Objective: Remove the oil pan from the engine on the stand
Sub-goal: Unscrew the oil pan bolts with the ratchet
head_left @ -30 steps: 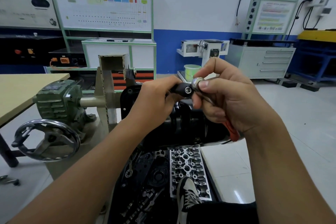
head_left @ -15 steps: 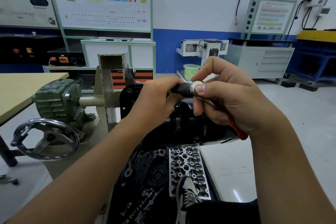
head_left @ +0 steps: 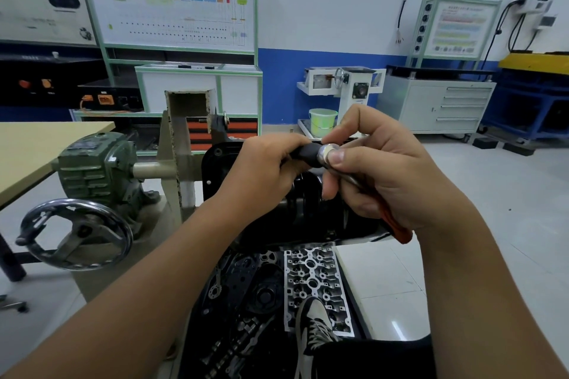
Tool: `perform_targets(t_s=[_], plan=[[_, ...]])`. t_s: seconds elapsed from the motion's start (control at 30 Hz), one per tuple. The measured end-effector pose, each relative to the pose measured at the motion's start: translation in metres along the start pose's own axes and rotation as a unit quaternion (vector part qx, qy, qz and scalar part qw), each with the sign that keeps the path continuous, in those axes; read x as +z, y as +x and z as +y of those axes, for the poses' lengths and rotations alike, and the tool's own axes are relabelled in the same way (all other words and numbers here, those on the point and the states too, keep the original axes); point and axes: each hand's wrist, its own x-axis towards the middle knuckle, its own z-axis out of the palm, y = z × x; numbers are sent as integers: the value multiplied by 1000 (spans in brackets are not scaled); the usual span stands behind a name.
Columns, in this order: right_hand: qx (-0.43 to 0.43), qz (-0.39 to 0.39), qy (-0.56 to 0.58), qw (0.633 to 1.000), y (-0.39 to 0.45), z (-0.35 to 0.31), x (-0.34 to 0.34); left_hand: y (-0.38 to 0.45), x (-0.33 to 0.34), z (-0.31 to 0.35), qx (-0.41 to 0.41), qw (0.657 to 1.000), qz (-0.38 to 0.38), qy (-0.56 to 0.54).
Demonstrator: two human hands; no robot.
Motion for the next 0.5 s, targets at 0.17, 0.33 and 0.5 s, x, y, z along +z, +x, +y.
perform_targets(t_s=[0.17,0.33,0.5], plan=[[-35,75,68,994,1,11,32,-4,4,5,7,996,73,45],[-59,168,108,978,-3,20,57,-9,3,5,-12,997,53,63],[-31,118,32,992,-3,10,45,-7,-3,7,-9,999,35,10]])
